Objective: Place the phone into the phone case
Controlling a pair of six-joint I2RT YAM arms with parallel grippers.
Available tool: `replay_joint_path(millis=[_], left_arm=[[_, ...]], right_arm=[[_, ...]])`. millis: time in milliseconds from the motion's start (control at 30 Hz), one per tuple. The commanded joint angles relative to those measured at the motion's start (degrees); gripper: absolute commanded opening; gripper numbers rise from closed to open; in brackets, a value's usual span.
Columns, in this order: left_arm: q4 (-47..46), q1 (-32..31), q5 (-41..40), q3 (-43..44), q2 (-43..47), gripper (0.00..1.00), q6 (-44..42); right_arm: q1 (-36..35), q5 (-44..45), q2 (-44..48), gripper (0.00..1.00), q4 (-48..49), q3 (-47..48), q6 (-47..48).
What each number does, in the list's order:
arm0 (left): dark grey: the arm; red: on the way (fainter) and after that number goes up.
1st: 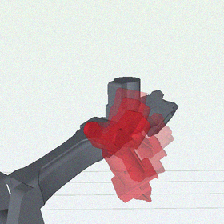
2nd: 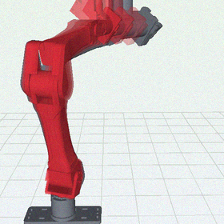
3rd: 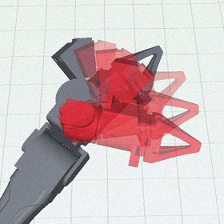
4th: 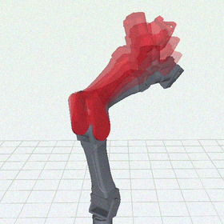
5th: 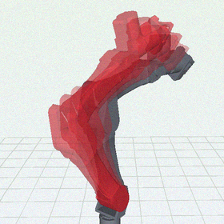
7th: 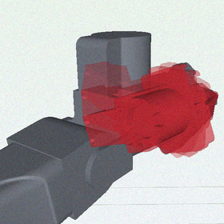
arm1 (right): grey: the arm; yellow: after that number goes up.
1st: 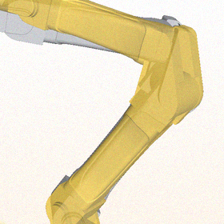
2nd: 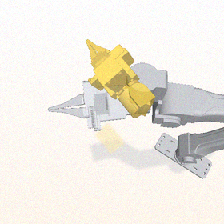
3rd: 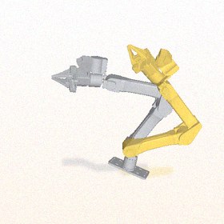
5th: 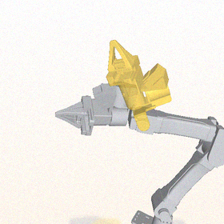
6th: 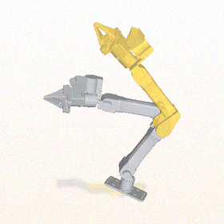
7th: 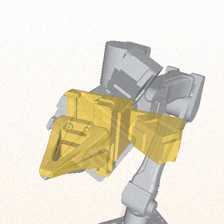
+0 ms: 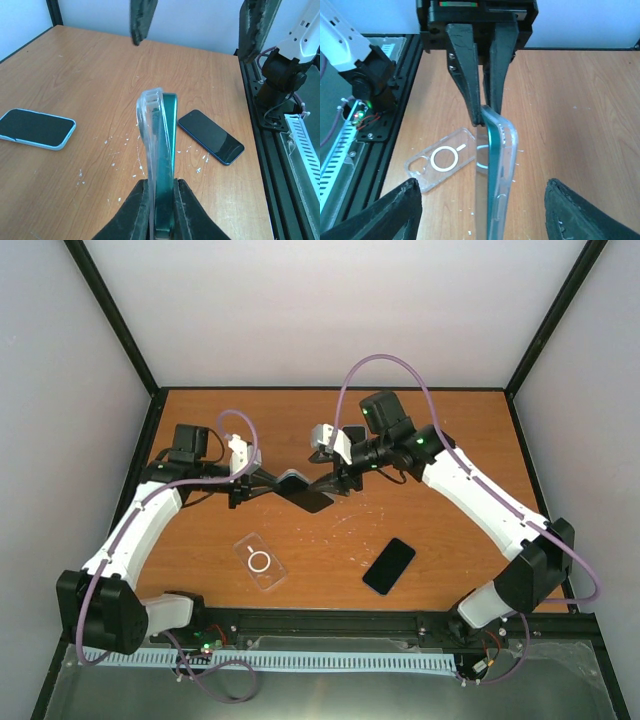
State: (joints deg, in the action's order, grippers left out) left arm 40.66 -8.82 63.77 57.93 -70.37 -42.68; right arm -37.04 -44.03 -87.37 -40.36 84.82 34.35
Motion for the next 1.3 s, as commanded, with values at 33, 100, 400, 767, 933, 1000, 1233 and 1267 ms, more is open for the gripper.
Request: replay_joint_path(millis=[33, 100, 400, 767, 933, 1000, 1233, 1267], left_arm=[[-1.73, -1.42, -0.30, 2.85, 2.88, 0.01, -2.34], [-1.99, -1.46, -0.57, 3.07, 3.11, 0.01, -2.01], [-2.51, -1.76, 0.70, 3.33, 3.40, 0.01, -0.74], [-1.81, -2.33, 1.95, 3.65, 3.22, 0.01, -1.07], [-1.62, -2.34, 2.06, 3.61, 3.09, 0.01, -1.23], [-1.78, -2.35, 2.06, 3.47, 3.07, 0.01, -1.13], [-2.61, -2.39, 1.38, 3.50, 2.79, 0.01, -0.42], [-2.75, -2.40, 1.22, 3.58, 2.74, 0.01, -0.35]], right_arm=[[-0.05, -3.29, 2.45, 0.61, -2.01, 0.43, 0.82], [-0.38, -2.57, 2.68, 0.57, -0.44, -0.39, -1.13], [-5.01, 8.26, 2.12, 0.55, 3.72, -1.61, -3.52], [-7.33, 11.91, -0.12, 0.53, 5.20, -0.97, -2.01], [-7.59, 11.94, -0.25, 0.41, 5.03, -1.05, -1.31], [-7.61, 12.11, -0.17, 0.33, 4.94, -1.09, -0.92], [-7.83, 13.10, 0.13, 0.03, 4.58, -1.47, -0.39], [-7.79, 13.21, 0.18, 0.03, 4.62, -1.50, -0.46]])
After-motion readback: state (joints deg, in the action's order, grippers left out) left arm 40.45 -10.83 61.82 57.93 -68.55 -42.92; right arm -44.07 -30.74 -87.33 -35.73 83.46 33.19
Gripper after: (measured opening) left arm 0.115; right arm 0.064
